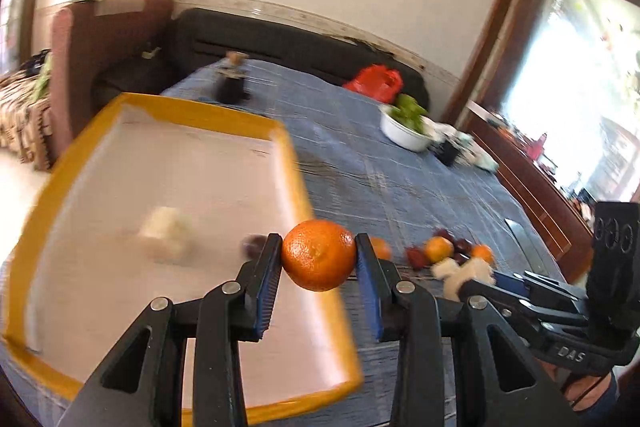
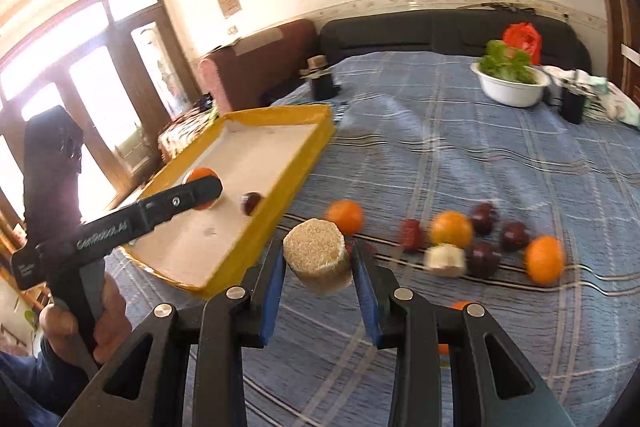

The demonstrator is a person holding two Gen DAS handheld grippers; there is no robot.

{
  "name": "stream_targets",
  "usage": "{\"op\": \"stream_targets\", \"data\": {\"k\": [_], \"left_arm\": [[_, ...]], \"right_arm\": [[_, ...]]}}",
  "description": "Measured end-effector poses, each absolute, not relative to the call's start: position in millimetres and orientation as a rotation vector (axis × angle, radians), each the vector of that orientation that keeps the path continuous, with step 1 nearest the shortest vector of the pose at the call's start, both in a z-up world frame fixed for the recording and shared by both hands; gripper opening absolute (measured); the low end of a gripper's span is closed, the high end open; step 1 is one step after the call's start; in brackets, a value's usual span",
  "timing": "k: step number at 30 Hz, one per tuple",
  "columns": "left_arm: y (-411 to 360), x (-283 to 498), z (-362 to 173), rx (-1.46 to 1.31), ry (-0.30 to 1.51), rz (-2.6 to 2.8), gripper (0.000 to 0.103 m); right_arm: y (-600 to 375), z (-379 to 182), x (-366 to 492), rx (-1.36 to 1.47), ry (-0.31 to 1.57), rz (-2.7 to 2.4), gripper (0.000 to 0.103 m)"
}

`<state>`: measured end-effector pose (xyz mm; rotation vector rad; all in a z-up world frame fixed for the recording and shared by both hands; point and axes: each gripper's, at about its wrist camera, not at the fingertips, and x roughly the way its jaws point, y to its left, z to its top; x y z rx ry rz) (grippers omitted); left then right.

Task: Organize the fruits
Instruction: 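Carry the mandarin and yam chunk over the tray and release both, then withdraw both open grippers from the tray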

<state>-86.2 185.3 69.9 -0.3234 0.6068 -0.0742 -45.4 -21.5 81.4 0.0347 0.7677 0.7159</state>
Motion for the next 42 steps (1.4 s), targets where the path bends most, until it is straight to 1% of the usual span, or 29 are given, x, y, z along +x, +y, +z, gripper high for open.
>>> {"op": "stream_targets", "data": {"k": [6, 14, 25, 40, 41, 42], "left_arm": [[240.5, -93.2, 60.6, -0.377, 0.626, 0.048, 0.035], [275.2, -95.9, 43.1, -0.416, 0.675, 0.127, 0.035], [276.4, -87.9, 34.7, -0.434, 0.707, 0.128, 0.035], [276.1, -89.0, 35.6, -0.447, 0.691, 0.122, 0.035], [276.6, -89.2, 35.7, -0.448, 0.69, 0.122, 0.035], [276.9, -89.6, 35.8, -0.45, 0.689, 0.122, 0.035]], "right_arm": [[22.6, 87.2, -49.4, 0.003, 0.768, 0.809, 0.038], [83.6, 77.1, -46.8, -0.068, 0.79, 0.888, 0.038], [126.8, 49.6, -41.5, -0.09, 0.849, 0.918, 0.038], [132.5, 42.5, -37.8, -0.109, 0.851, 0.916, 0.038], [132.3, 42.8, -38.2, -0.108, 0.85, 0.913, 0.039], [131.3, 43.3, -38.3, -0.105, 0.846, 0.909, 0.042]]}}
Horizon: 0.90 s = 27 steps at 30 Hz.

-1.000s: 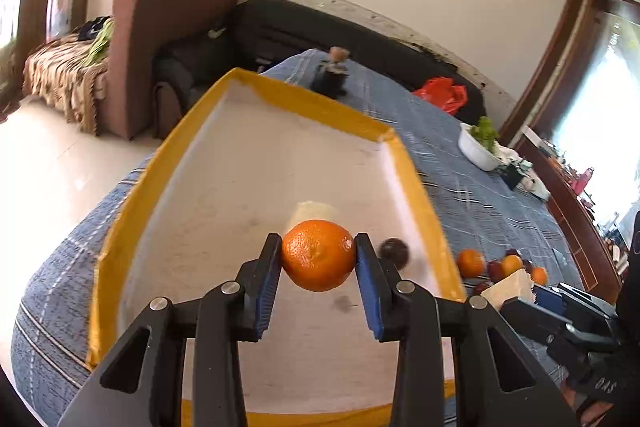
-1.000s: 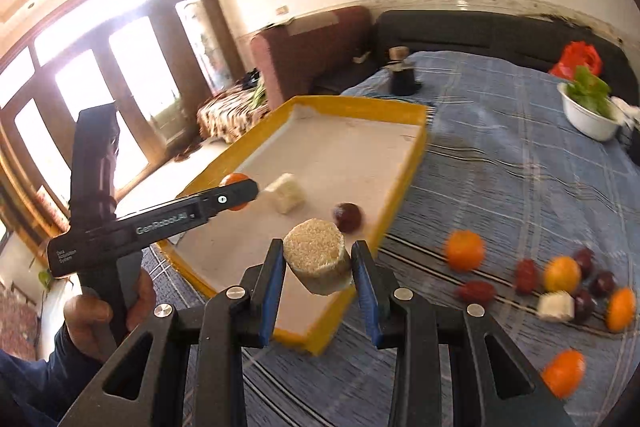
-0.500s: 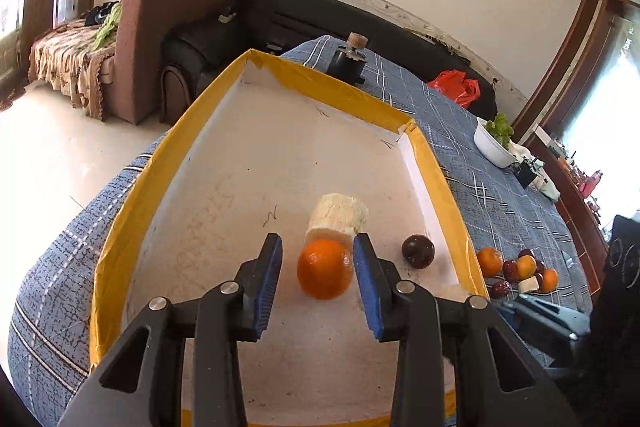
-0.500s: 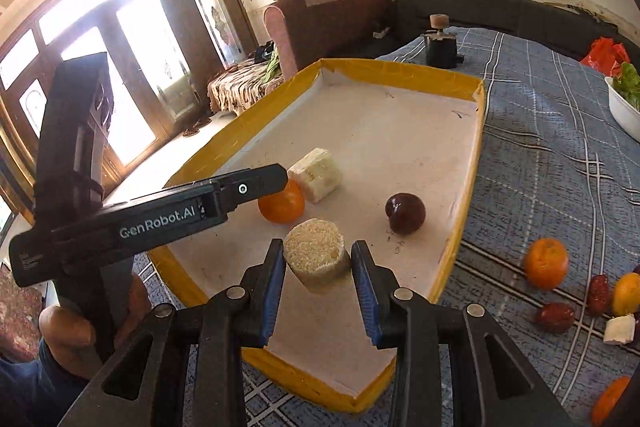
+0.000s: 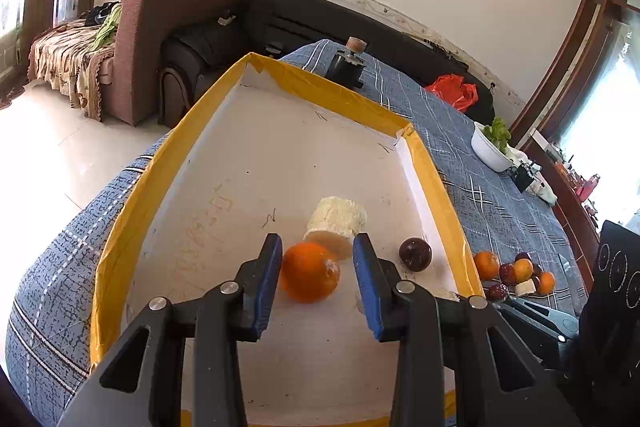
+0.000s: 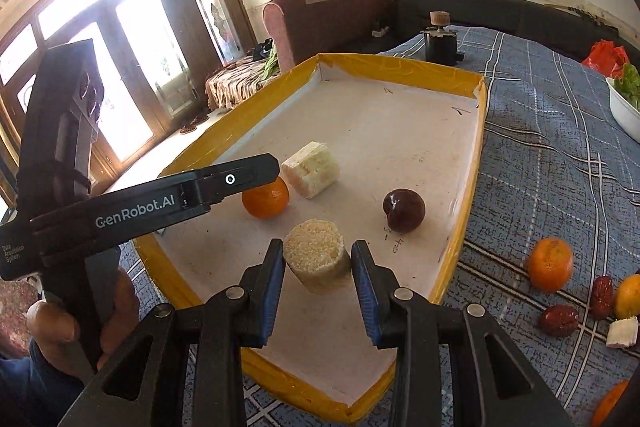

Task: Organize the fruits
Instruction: 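Withdraw both open grippers from the tray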

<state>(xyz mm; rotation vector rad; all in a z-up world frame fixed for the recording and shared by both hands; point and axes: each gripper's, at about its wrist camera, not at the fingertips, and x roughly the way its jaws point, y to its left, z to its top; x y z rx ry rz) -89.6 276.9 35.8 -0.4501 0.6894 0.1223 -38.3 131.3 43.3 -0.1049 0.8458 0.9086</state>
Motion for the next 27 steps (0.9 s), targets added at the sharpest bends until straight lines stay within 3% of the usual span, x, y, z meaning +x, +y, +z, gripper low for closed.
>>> {"op": "stream_targets", "data": {"k": [4, 24, 27], "left_arm": [[276.9, -90.7, 36.7, -0.447, 0.685, 0.128, 0.035], [274.3, -95.5, 41.0, -0.41, 0.672, 0.16, 0.037], [268.1, -96.3, 42.9, -0.37, 0.662, 0.188, 0.044]], "right_arm": [[127.1, 46.8, -40.6, -0.098, 0.818, 0.889, 0.056], [84.4, 69.5, -43.1, 0.036, 0.815, 0.869, 0.056], [79.3, 67.9, -42.8, 0.05, 0.826, 0.861, 0.056]]}}
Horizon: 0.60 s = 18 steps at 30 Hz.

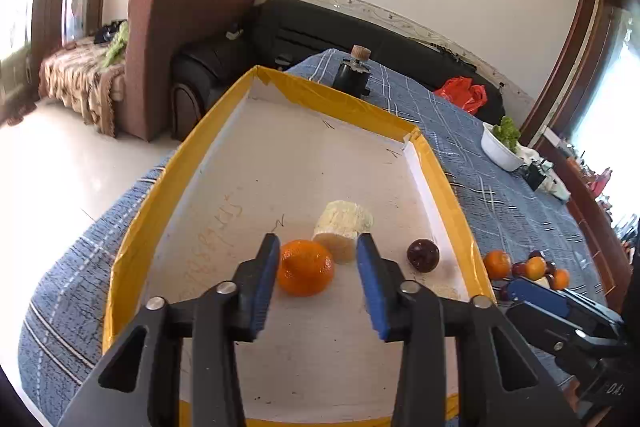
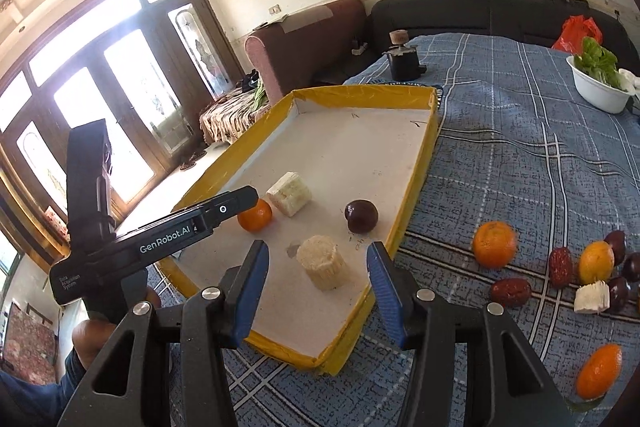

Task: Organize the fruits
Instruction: 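Withdraw both open grippers from the tray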

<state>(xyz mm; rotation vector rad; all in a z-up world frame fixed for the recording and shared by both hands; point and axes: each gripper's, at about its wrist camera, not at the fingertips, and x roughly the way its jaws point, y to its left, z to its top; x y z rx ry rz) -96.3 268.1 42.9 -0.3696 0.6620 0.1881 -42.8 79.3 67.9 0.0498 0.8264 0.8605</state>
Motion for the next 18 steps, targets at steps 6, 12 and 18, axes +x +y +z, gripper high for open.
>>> {"op": "stream_targets", "data": {"k": [6, 12, 18], "left_arm": [[255.9, -97.5, 46.7, -0.284, 0.635, 0.244, 0.046], [242.2, -98.7, 50.0, -0.196, 0.606, 0.282, 0.052], [243.6, -98.6, 50.9, -0.199, 0.601, 0.293, 0.054]], "right_arm": [[67.6, 69.3, -43.6, 0.057, 0.831, 0.842, 0.056], [47.7, 72.7, -45.9, 0.11, 0.792, 0.796, 0.056], [15.2, 77.6, -38.0, 0.182, 0.763, 0.723, 0.056]]}}
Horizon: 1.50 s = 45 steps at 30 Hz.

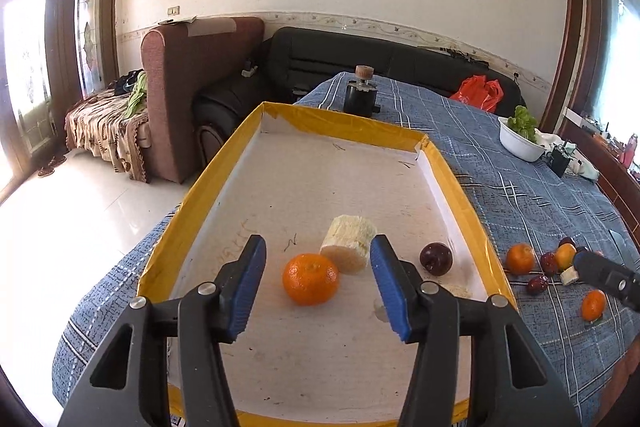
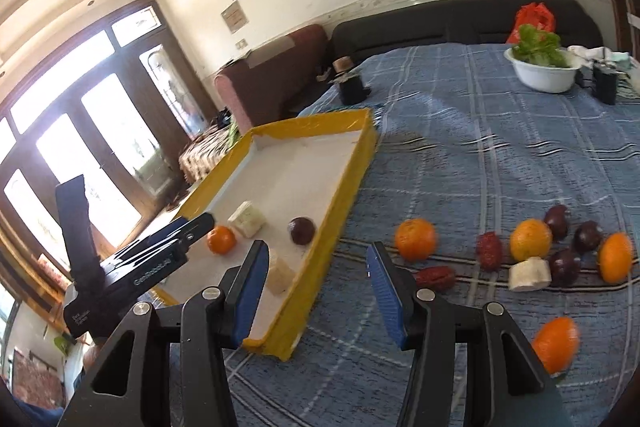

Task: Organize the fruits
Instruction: 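Withdraw both open grippers from the tray, then grasp a red date with the left gripper while the right gripper grasps a mandarin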

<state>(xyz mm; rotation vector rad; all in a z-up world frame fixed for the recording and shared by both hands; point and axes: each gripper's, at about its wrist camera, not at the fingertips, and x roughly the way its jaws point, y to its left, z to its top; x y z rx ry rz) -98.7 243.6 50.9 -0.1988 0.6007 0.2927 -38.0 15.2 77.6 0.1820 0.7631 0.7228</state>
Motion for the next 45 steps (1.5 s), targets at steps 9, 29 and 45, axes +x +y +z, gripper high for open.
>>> {"op": "stream_targets", "data": {"k": [9, 29, 45], "left_arm": [[239.9, -98.2, 51.6, -0.18, 0.599, 0.316, 0.06], [227.7, -98.7, 59.3, -0.15, 0.593, 0.311, 0.072], [115.8, -62.7, 75.0, -0.096, 0.744, -0.145, 0.041]], "right_arm": [[-34.3, 86.4, -34.4, 0.17, 0.728, 0.632, 0.056], [-114.6, 71.2, -28.8, 0.127, 0.791, 0.489, 0.056], [-93.6, 30.3, -17.5, 0.029, 0.964, 0.531, 0.04]]}}
